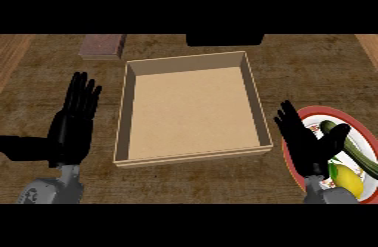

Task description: Pick the lemon from the plate and place it in the cardboard box

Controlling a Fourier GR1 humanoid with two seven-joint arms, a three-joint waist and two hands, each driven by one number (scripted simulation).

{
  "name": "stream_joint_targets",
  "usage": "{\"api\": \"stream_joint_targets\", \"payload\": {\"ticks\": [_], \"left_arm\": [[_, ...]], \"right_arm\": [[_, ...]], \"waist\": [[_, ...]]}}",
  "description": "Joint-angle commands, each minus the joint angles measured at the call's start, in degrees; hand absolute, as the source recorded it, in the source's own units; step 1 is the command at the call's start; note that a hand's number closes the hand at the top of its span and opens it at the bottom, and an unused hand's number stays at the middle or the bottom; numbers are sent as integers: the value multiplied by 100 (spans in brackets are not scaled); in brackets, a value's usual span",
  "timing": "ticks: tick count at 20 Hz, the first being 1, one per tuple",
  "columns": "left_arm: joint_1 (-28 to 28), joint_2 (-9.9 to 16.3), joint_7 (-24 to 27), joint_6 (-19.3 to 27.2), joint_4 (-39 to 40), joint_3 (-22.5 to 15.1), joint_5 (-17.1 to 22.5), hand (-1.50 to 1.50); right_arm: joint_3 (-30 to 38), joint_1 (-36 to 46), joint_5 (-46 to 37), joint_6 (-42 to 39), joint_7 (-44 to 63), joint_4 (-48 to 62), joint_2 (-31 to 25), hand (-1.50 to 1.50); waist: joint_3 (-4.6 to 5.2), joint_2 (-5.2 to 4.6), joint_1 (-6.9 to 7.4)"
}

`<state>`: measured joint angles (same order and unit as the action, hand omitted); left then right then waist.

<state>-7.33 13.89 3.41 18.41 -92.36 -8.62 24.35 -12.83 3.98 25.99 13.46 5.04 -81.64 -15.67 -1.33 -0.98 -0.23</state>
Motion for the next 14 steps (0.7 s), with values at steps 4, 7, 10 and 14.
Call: {"api": "stream_joint_targets", "payload": {"ticks": [4, 7, 10, 14], "left_arm": [[-279, 775, -342, -489, 179, -691, -893, 0], [-31, 792, -349, -488, 259, -622, -805, 0], [-173, 1094, -333, -847, 282, -952, -1123, 0], [-259, 1153, -549, -885, 320, -1093, -1253, 0]], "right_arm": [[-309, -717, -1056, -406, -652, -412, -1114, -150], [1124, -81, 42, 478, -1534, -1089, -128, -150], [-174, -838, -3296, 322, -1593, -108, -2804, -150], [-336, -1374, -4616, 1177, -2343, -274, -3389, -150]], "waist": [[129, 126, -255], [-122, 655, -1053], [179, 136, -497], [148, 187, -537]]}}
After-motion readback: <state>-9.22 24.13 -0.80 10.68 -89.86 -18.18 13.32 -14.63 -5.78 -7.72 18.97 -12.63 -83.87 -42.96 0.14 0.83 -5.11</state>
